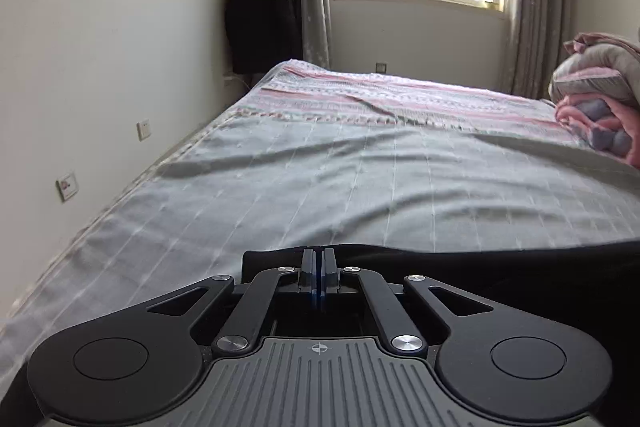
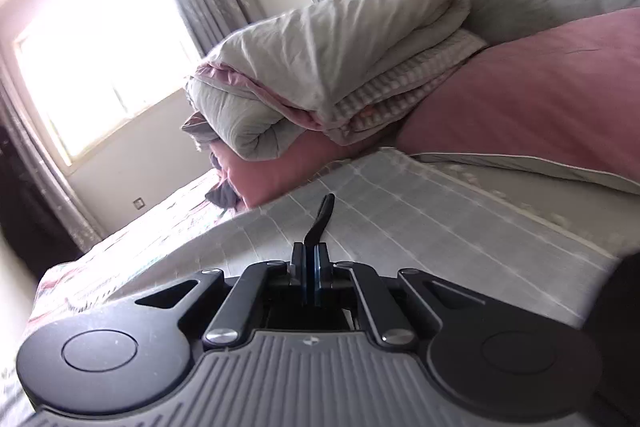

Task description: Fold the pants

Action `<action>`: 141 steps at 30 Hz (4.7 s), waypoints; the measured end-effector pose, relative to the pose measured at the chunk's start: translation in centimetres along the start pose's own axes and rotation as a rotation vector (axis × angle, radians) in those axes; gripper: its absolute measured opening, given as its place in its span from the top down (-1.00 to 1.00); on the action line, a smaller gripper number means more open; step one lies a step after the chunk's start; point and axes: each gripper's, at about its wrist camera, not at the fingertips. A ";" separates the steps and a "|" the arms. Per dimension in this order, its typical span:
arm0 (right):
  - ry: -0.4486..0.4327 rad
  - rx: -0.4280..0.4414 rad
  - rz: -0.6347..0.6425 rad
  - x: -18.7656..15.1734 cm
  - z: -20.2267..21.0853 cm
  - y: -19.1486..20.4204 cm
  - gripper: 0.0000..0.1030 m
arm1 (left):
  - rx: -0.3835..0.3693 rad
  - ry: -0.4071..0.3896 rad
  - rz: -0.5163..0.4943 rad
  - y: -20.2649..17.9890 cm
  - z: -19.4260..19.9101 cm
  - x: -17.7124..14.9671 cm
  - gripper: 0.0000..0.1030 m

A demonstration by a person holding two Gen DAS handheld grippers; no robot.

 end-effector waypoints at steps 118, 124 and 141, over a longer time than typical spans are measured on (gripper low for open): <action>0.149 -0.231 1.173 -20.7 -1.3 0.4 -0.57 | -0.236 0.215 0.171 -12.4 4.5 -12.8 0.29; 0.065 -0.644 1.035 -15.0 -7.3 -2.6 -0.54 | -0.274 0.214 0.120 -14.6 3.4 -12.6 0.30; 0.144 -0.214 0.485 -13.5 -3.3 3.2 -0.57 | -0.294 0.176 0.162 -16.5 0.7 -10.5 0.29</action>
Point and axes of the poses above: each gripper's, at about its wrist camera, not at the fingertips, and z roughly against the way its jaws point, y to its left, x to its top, and after that the axes turned 2 degrees about -x, right-handed
